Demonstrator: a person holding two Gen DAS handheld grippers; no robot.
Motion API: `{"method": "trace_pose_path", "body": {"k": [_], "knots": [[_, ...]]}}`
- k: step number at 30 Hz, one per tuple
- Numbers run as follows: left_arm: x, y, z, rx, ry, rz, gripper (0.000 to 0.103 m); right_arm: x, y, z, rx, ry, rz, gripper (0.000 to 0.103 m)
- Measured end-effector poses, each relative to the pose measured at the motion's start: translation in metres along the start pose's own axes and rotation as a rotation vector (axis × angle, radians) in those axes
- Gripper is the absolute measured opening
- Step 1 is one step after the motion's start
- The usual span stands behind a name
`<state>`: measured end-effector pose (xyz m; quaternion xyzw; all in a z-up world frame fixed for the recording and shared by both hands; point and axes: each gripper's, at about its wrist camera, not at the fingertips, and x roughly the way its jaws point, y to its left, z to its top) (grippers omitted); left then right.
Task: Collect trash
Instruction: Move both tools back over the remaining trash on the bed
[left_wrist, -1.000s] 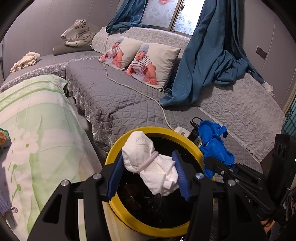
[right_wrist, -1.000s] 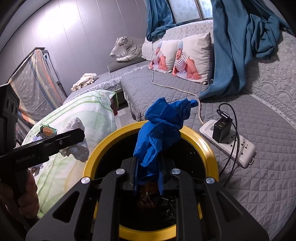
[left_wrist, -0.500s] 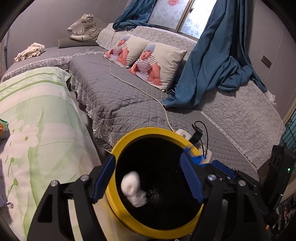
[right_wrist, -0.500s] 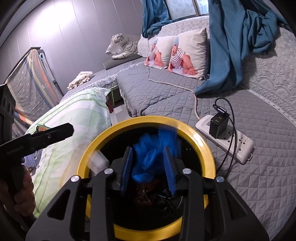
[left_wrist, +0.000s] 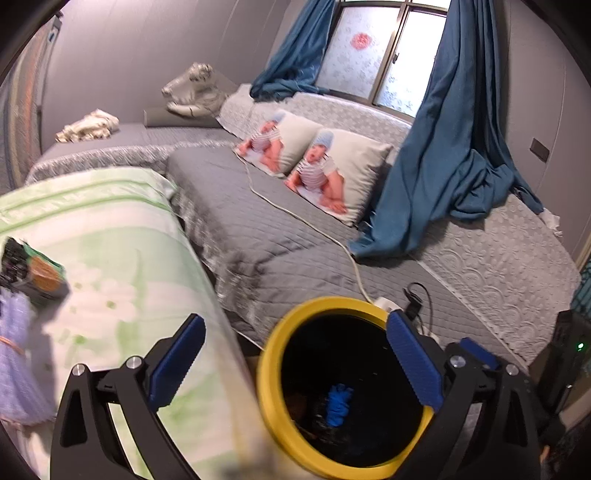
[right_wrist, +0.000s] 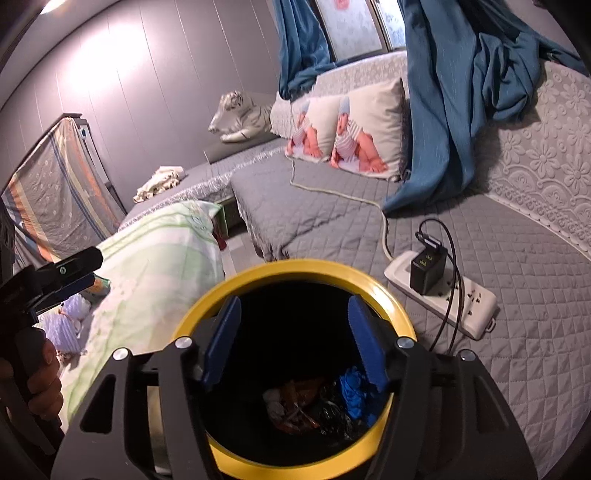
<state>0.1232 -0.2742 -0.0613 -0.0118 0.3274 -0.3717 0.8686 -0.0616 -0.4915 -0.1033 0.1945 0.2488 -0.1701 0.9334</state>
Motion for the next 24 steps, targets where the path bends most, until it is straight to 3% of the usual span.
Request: {"method": "trace_pose_path", "body": {"k": [5,13,24], "knots": [[-0.026,0.021,0.010,-0.014,-0.050,0.033,0.095,-0.009,0.014,0.008,-0.013,-0.041,0.016,0.068],[-0.086,0.066,0.020,0.010,-0.141,0.169,0.095,-0.021,0.052,0.025,-0.068,-0.101,0.070,0.087],[-0.172,0.144,0.012,-0.062,-0.235,0.353,0.095,-0.021,0.137,0.040,-0.189,-0.119,0.227,0.089]]}}
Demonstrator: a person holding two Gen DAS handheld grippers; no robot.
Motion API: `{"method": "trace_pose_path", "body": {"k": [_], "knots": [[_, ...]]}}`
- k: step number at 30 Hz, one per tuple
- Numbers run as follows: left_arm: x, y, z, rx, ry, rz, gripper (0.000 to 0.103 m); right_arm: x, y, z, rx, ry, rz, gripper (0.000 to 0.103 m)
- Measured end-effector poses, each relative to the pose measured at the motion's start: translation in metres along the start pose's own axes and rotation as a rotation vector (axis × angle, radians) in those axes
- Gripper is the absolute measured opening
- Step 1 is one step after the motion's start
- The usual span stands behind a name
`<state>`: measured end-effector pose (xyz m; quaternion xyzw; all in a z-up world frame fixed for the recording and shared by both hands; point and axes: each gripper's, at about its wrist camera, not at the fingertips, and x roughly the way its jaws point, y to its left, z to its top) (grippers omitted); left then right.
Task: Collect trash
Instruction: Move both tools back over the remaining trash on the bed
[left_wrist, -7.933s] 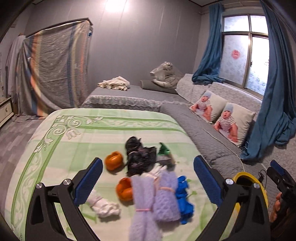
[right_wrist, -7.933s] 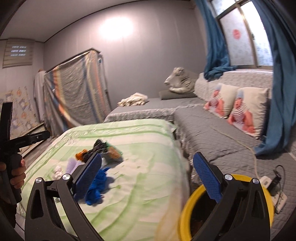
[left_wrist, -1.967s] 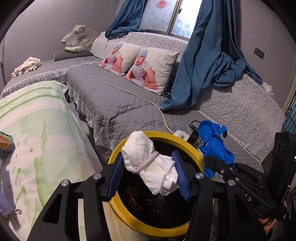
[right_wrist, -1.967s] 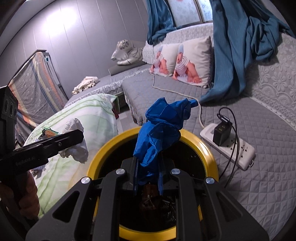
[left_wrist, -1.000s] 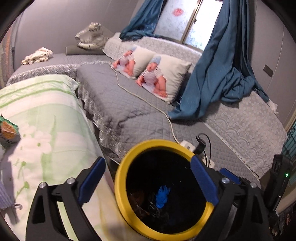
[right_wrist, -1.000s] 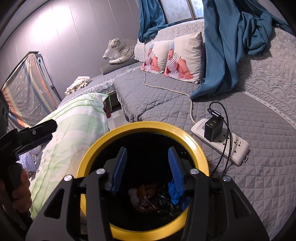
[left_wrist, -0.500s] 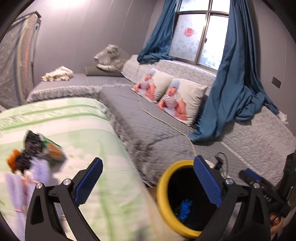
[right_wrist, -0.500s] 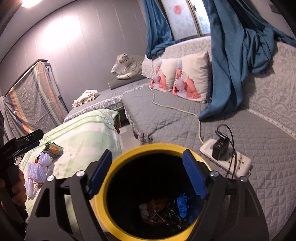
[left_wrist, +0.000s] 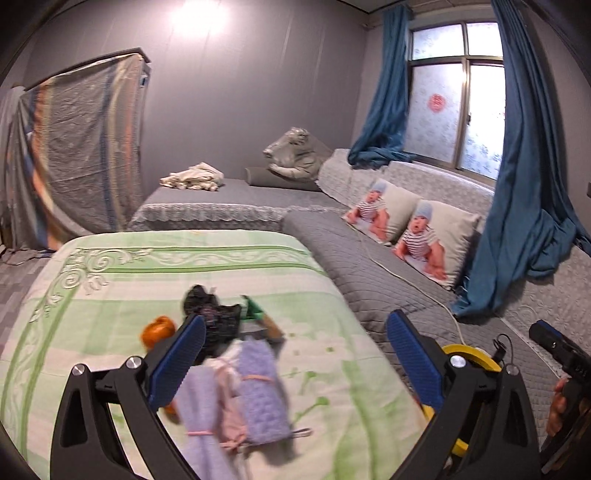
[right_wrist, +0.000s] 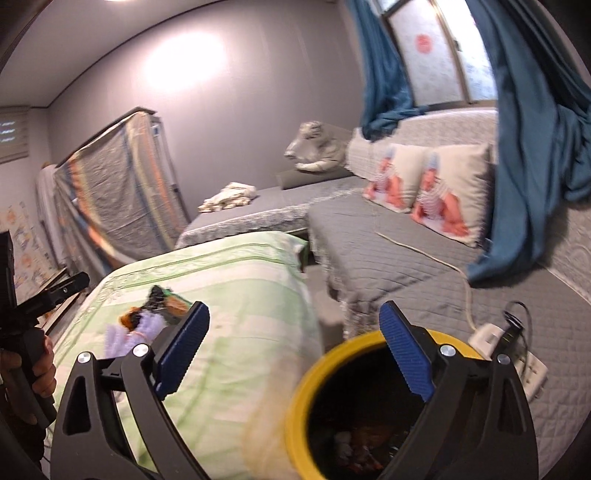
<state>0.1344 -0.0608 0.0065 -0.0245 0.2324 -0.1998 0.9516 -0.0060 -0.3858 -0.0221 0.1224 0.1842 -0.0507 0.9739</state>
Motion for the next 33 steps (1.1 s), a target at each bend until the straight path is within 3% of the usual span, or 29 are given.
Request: {"method": "trace_pose_path", "body": {"k": [5,10,17,23,33], "knots": [[-0.022,0.043,-0.008,-0.028,-0.012,0.074,0.095,0.016,0.042,0.007,-0.058,0.012,0.065,0.091],[-0.037,0.076,-0.025,-0.074,0.020,0.095,0.095,0.042,0.078,0.007,-0.091,0.054,0.134,0.091],[-0.056,0.094,-0.058,-0.088,0.014,0.117,0.095,0.080,0.128,-0.004,-0.128,0.152,0.243,0.091],[-0.049,0.091,-0.082,-0.048,0.047,0.118,0.095,0.114,0.156,-0.020,-0.145,0.236,0.307,0.091],[-0.005,0.091,-0.105,-0.051,0.186,0.071,0.095,0.173,0.191,-0.048,-0.177,0.425,0.392,0.091]]}}
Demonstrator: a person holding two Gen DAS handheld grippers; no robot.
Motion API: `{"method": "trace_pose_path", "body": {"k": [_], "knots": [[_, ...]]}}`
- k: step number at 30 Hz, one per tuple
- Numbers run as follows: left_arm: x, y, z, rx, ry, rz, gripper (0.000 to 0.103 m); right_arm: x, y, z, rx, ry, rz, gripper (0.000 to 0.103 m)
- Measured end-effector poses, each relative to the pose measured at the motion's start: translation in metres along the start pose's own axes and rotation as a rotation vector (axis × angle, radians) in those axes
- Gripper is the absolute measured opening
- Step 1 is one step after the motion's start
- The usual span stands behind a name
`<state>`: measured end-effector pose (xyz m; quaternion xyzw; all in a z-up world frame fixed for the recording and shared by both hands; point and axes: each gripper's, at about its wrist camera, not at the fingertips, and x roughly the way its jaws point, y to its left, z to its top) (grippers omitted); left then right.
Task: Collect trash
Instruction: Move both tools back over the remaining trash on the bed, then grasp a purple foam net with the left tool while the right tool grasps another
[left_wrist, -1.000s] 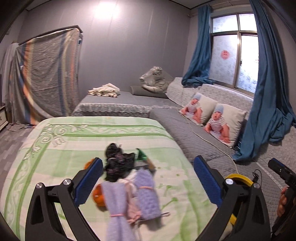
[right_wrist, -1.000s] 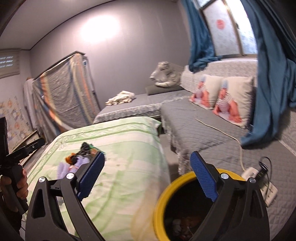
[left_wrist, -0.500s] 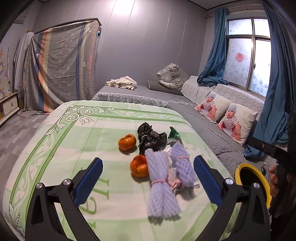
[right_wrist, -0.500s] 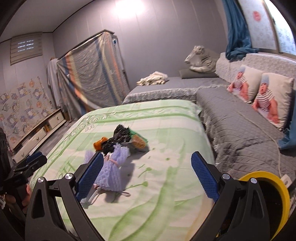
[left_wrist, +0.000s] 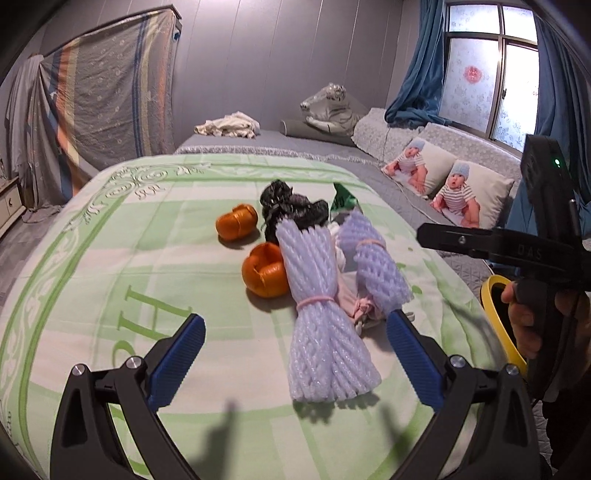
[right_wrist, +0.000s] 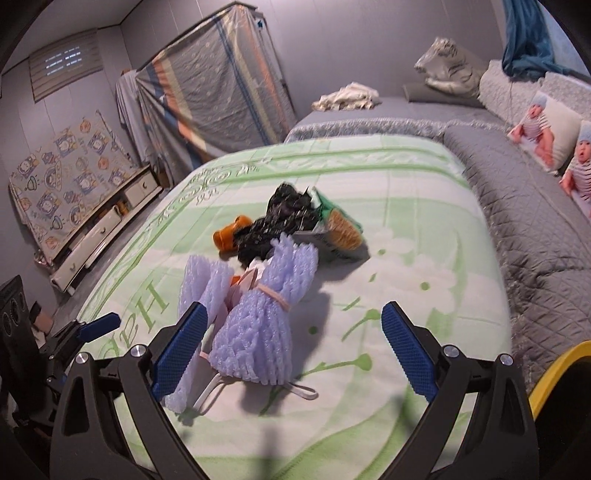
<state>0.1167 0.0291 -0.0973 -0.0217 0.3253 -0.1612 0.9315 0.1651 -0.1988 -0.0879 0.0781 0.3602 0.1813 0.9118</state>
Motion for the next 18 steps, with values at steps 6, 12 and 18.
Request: {"method": "trace_pose_path", "body": {"k": [6,12,18], "knots": [[0.020,-0.004,-0.003,0.022,0.067,-0.024,0.095,0.021,-0.003,0.003,0.033,0.070,0.055,0.088],[0.038,-0.007,-0.002,0.029,0.115,-0.022,0.095,0.038,-0.006,0.006,0.065,0.129,0.084,0.083],[0.057,-0.003,0.002,-0.011,0.161,-0.034,0.087,0.054,-0.009,0.005,0.079,0.170,0.101,0.071]]}}
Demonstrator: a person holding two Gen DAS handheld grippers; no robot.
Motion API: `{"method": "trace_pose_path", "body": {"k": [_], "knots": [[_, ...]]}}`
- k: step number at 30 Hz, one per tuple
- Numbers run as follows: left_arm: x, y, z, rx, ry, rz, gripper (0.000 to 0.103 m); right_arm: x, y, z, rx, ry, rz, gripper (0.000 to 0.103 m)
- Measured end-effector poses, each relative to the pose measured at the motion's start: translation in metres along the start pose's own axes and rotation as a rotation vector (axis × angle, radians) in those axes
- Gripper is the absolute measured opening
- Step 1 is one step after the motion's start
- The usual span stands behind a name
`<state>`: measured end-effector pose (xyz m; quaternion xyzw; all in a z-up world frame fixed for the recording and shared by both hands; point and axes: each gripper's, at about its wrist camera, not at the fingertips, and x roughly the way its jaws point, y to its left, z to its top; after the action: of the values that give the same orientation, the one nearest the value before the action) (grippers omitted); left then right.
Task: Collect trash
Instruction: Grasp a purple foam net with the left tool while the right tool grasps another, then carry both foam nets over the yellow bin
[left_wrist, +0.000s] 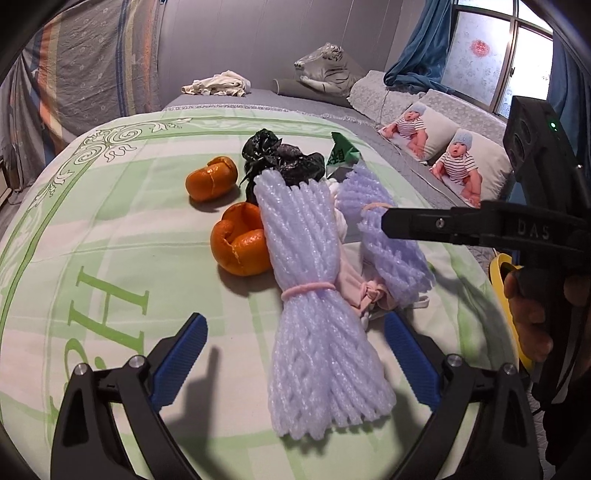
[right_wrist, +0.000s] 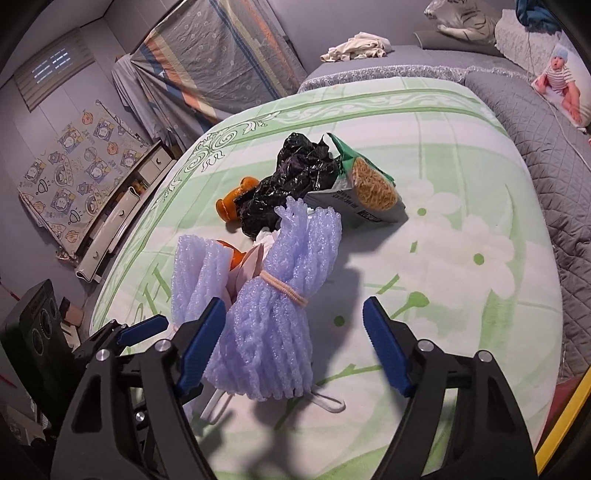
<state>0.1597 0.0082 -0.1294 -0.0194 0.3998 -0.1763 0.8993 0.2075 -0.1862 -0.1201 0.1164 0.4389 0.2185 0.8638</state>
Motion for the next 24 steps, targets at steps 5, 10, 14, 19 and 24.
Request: {"method": "trace_pose_path", "body": {"k": [5,10,14,19,24], "knots": [[0.006,0.000,0.000,-0.010,0.017,-0.015,0.076,0.010,0.000,0.001,0.017,0.027,0.033,0.067],[0.012,0.000,-0.002,-0.012,0.051,-0.014,0.051,0.016,0.005,0.001,0.007,0.044,0.030,0.049],[0.010,0.004,-0.004,-0.032,0.058,-0.020,0.035,0.016,0.009,0.000,-0.007,0.047,0.037,0.033],[0.001,0.007,-0.004,-0.042,0.036,-0.008,0.031,0.009,0.011,0.000,-0.030,0.021,0.010,0.029],[-0.013,0.020,-0.003,-0.105,-0.011,0.060,0.031,-0.001,0.005,-0.002,-0.021,-0.004,-0.018,0.029]]}}
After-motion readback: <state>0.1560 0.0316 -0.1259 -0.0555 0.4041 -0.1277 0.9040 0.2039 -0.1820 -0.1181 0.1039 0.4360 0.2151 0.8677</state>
